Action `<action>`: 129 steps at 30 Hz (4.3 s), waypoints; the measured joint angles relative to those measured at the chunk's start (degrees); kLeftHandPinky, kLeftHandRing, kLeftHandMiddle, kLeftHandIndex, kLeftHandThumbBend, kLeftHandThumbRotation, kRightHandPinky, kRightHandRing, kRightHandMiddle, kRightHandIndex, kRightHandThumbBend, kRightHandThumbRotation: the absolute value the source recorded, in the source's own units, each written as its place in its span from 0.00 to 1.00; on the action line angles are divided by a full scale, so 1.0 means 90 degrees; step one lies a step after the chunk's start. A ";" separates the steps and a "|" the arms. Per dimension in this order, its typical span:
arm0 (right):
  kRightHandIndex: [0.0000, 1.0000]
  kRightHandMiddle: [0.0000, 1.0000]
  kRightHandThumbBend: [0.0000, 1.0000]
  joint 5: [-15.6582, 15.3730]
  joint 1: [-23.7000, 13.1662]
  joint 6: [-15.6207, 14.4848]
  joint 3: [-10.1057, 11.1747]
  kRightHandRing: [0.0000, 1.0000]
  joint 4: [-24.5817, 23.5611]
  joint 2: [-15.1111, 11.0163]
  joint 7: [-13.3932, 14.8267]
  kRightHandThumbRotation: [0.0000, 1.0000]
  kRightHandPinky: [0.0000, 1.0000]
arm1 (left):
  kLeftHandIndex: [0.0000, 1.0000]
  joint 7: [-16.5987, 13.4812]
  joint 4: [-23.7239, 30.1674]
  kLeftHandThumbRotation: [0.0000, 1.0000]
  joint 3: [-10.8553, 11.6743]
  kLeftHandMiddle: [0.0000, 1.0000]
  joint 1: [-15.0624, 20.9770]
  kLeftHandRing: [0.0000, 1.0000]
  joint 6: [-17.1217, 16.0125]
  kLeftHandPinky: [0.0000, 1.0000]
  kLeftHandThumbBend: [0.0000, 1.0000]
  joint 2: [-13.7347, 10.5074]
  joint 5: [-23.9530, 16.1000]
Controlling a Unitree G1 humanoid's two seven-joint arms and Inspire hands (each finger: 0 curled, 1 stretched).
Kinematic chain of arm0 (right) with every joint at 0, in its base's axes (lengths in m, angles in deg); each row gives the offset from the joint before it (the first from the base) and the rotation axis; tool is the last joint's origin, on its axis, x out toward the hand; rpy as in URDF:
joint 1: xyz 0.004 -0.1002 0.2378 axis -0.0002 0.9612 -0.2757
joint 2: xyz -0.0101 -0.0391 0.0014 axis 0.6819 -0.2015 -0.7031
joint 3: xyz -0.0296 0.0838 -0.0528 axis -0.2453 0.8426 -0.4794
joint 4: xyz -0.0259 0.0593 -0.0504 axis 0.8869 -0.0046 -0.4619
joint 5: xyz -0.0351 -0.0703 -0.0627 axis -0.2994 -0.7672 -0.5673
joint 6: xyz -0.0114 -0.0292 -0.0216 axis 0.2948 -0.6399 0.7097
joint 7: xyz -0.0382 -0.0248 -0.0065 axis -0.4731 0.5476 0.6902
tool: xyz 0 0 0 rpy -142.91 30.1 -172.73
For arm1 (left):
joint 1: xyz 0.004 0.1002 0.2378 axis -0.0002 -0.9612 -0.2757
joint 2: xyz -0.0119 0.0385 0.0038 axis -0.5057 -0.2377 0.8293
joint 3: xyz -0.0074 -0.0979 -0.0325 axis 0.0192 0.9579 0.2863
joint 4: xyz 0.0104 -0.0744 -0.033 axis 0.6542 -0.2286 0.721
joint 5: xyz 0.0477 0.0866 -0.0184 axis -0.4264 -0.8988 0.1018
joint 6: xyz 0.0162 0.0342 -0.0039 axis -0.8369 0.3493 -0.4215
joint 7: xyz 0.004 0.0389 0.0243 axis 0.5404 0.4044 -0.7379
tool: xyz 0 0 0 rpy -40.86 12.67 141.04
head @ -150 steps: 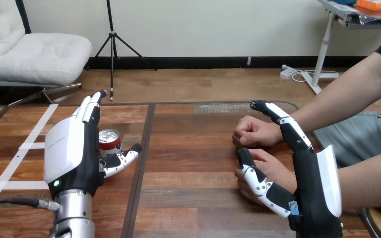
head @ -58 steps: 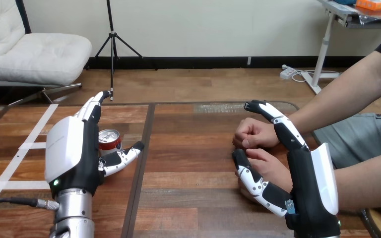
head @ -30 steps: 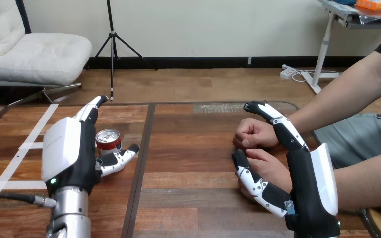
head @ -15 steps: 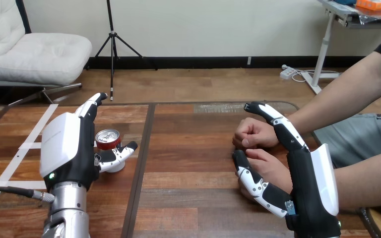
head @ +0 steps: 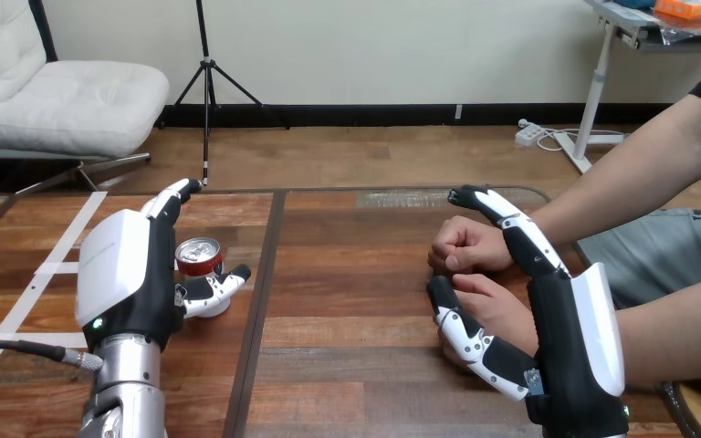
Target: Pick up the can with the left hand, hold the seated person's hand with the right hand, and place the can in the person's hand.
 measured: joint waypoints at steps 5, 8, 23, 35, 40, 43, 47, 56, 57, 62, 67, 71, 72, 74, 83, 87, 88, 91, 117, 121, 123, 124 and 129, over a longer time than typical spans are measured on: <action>0.79 0.85 0.43 -0.0022 0.0003 0.0000 -0.0007 0.84 -0.0032 -0.0032 0.0000 0.00 0.84 | 0.82 0.0000 -0.0144 0.12 0.0000 0.83 0.0065 0.80 0.0000 0.66 0.71 -0.0007 0.0017; 0.79 0.85 0.43 -0.0020 0.0003 -0.0003 -0.0006 0.84 -0.0050 -0.0040 0.0000 0.00 0.84 | 0.82 0.0000 -0.0236 0.12 0.0001 0.83 0.0105 0.80 0.0000 0.66 0.70 -0.0014 0.0035; 0.79 0.85 0.43 -0.0038 0.0007 -0.0012 -0.0012 0.84 -0.0065 -0.0047 0.0001 0.00 0.83 | 0.82 0.0044 -0.0618 0.11 -0.0003 0.83 0.0287 0.79 0.0001 0.67 0.69 -0.0099 0.0108; 0.79 0.85 0.43 -0.0048 0.0048 -0.0066 -0.0014 0.85 -0.0070 -0.0049 0.0002 0.00 0.83 | 0.83 0.0244 -0.0847 0.10 -0.0014 0.85 0.0462 0.81 0.0088 0.69 0.68 -0.0261 0.0113; 0.79 0.86 0.43 -0.0046 0.0106 -0.0093 -0.0017 0.85 -0.0102 -0.0049 0.0000 0.00 0.84 | 0.84 0.0294 -0.0969 0.09 -0.0019 0.85 0.0541 0.81 0.0090 0.69 0.68 -0.0281 0.0122; 0.79 0.86 0.43 -0.0044 0.0146 -0.0119 -0.0018 0.85 -0.0130 -0.0051 0.0000 0.00 0.84 | 0.84 0.0306 -0.1037 0.09 -0.0034 0.85 0.0577 0.81 0.0090 0.69 0.69 -0.0285 0.0125; 0.79 0.86 0.43 -0.0046 0.0183 -0.0147 -0.0018 0.85 -0.0155 -0.0069 -0.0001 0.00 0.84 | 0.83 0.0322 -0.1112 0.09 -0.0061 0.85 0.0614 0.81 0.0089 0.69 0.69 -0.0289 0.0127; 0.79 0.86 0.43 -0.0064 0.0229 -0.0215 -0.0015 0.85 -0.0165 -0.0111 -0.0001 0.00 0.84 | 0.83 0.0323 -0.1345 0.08 -0.0137 0.84 0.0718 0.80 0.0082 0.68 0.70 -0.0304 0.0143; 0.79 0.86 0.43 -0.0065 0.0234 -0.0220 -0.0015 0.85 -0.0166 -0.0113 -0.0001 0.00 0.84 | 0.83 0.0323 -0.1368 0.08 -0.0143 0.84 0.0729 0.80 0.0082 0.68 0.70 -0.0305 0.0144; 0.79 0.86 0.43 -0.0070 0.0252 -0.0260 -0.0018 0.85 -0.0175 -0.0115 -0.0006 0.00 0.84 | 0.83 0.0322 -0.1492 0.08 -0.0193 0.85 0.0789 0.80 0.0081 0.68 0.70 -0.0330 0.0146; 0.79 0.85 0.43 -0.0070 0.0257 -0.0288 -0.0018 0.85 -0.0187 -0.0116 -0.0015 0.00 0.84 | 0.83 0.0320 -0.1589 0.08 -0.0255 0.84 0.0821 0.80 0.0062 0.68 0.70 -0.0382 0.0157; 0.79 0.85 0.43 -0.0068 0.0257 -0.0295 -0.0017 0.85 -0.0191 -0.0119 -0.0018 0.00 0.84 | 0.83 0.0288 -0.1687 0.08 -0.0263 0.84 0.0847 0.79 0.0025 0.68 0.69 -0.0400 0.0195; 0.79 0.85 0.43 -0.0068 0.0257 -0.0295 -0.0017 0.85 -0.0191 -0.0120 -0.0022 0.00 0.84 | 0.83 0.0272 -0.1714 0.08 -0.0263 0.84 0.0855 0.79 0.0018 0.68 0.69 -0.0403 0.0213; 0.79 0.85 0.43 -0.0067 0.0257 -0.0295 -0.0017 0.85 -0.0192 -0.0122 -0.0031 0.00 0.84 | 0.82 0.0236 -0.1753 0.08 -0.0262 0.84 0.0865 0.79 -0.0001 0.67 0.69 -0.0407 0.0240; 0.79 0.85 0.44 -0.0057 0.0257 -0.0299 -0.0018 0.85 -0.0192 -0.0123 -0.0051 0.00 0.84 | 0.81 0.0015 -0.1996 0.07 -0.0270 0.82 0.0941 0.77 -0.0154 0.66 0.69 -0.0416 0.0285; 0.79 0.85 0.44 -0.0048 0.0258 -0.0299 -0.0018 0.85 -0.0193 -0.0124 -0.0052 0.00 0.84 | 0.80 -0.0042 -0.2082 0.08 -0.0282 0.82 0.0990 0.77 -0.0165 0.66 0.68 -0.0417 0.0302; 0.79 0.85 0.44 -0.0044 0.0258 -0.0299 -0.0018 0.86 -0.0194 -0.0124 -0.0053 0.00 0.84 | 0.80 -0.0055 -0.2097 0.08 -0.0285 0.82 0.1002 0.77 -0.0165 0.65 0.68 -0.0416 0.0305; 0.79 0.85 0.44 -0.0038 0.0258 -0.0301 -0.0018 0.86 -0.0195 -0.0124 -0.0057 0.00 0.84 | 0.79 -0.0089 -0.2140 0.08 -0.0297 0.82 0.1034 0.77 -0.0166 0.65 0.68 -0.0416 0.0310; 0.79 0.85 0.43 -0.0035 0.0274 -0.0331 -0.0018 0.86 -0.0211 -0.0127 -0.0129 0.00 0.84 | 0.73 -0.0540 -0.2743 0.02 -0.0433 0.75 0.1383 0.71 -0.0362 0.60 0.68 -0.0412 0.0547; 0.79 0.86 0.44 -0.0024 0.0274 -0.0331 -0.0018 0.86 -0.0211 -0.0126 -0.0151 0.00 0.84 | 0.73 -0.0613 -0.2811 0.03 -0.0447 0.74 0.1424 0.70 -0.0390 0.59 0.67 -0.0413 0.0613; 0.79 0.86 0.44 -0.0023 0.0274 -0.0331 -0.0018 0.86 -0.0211 -0.0126 -0.0155 0.00 0.84 | 0.72 -0.0635 -0.2831 0.03 -0.0454 0.74 0.1442 0.70 -0.0391 0.59 0.67 -0.0413 0.0627; 0.79 0.86 0.44 -0.0024 0.0274 -0.0331 -0.0018 0.86 -0.0211 -0.0126 -0.0155 0.00 0.84 | 0.72 -0.0647 -0.2848 0.03 -0.0459 0.74 0.1455 0.69 -0.0394 0.59 0.67 -0.0413 0.0633; 0.79 0.85 0.44 -0.0024 0.0274 -0.0331 -0.0019 0.86 -0.0213 -0.0125 -0.0155 0.00 0.84 | 0.72 -0.0698 -0.2973 0.02 -0.0478 0.73 0.1521 0.69 -0.0441 0.58 0.67 -0.0413 0.0673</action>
